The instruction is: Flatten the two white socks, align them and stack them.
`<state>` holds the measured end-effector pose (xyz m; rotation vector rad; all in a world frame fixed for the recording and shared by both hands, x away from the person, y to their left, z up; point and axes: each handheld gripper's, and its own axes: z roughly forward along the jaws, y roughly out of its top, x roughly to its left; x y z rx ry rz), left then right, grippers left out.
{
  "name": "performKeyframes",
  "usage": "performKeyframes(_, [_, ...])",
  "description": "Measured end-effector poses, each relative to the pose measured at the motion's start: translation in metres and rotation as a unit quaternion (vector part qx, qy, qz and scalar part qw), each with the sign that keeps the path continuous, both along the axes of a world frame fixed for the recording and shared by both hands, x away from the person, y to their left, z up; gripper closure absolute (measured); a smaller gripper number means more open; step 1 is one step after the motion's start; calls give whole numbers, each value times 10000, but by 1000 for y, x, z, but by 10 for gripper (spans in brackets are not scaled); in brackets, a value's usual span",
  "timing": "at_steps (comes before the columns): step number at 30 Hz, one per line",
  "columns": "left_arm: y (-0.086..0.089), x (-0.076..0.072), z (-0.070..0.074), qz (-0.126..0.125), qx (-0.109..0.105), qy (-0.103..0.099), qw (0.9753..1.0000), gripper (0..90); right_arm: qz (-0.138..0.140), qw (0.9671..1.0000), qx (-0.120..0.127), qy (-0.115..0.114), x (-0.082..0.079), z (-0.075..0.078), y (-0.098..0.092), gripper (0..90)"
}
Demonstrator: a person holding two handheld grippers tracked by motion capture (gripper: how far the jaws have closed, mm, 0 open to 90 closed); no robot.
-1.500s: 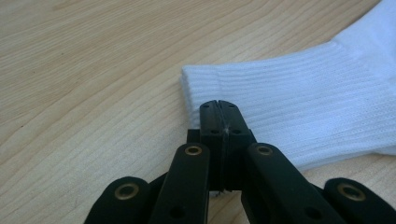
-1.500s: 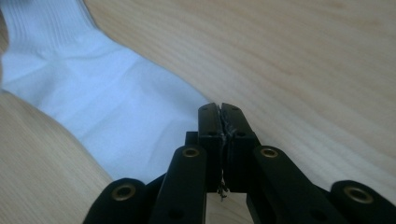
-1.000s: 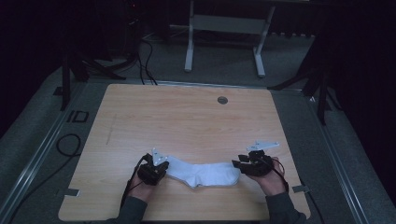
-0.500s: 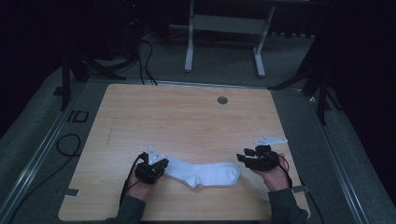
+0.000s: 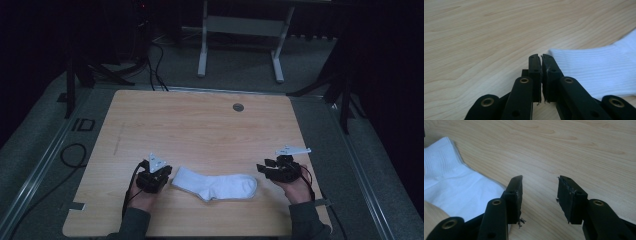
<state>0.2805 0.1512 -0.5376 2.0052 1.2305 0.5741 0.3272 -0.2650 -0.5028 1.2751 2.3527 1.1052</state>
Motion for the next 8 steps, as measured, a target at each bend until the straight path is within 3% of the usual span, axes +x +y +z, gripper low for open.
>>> performKeyframes(8, [15, 5, 0, 280, 79, 14, 9996, 861, -110, 9999, -63, -15, 1, -5, -5, 549])
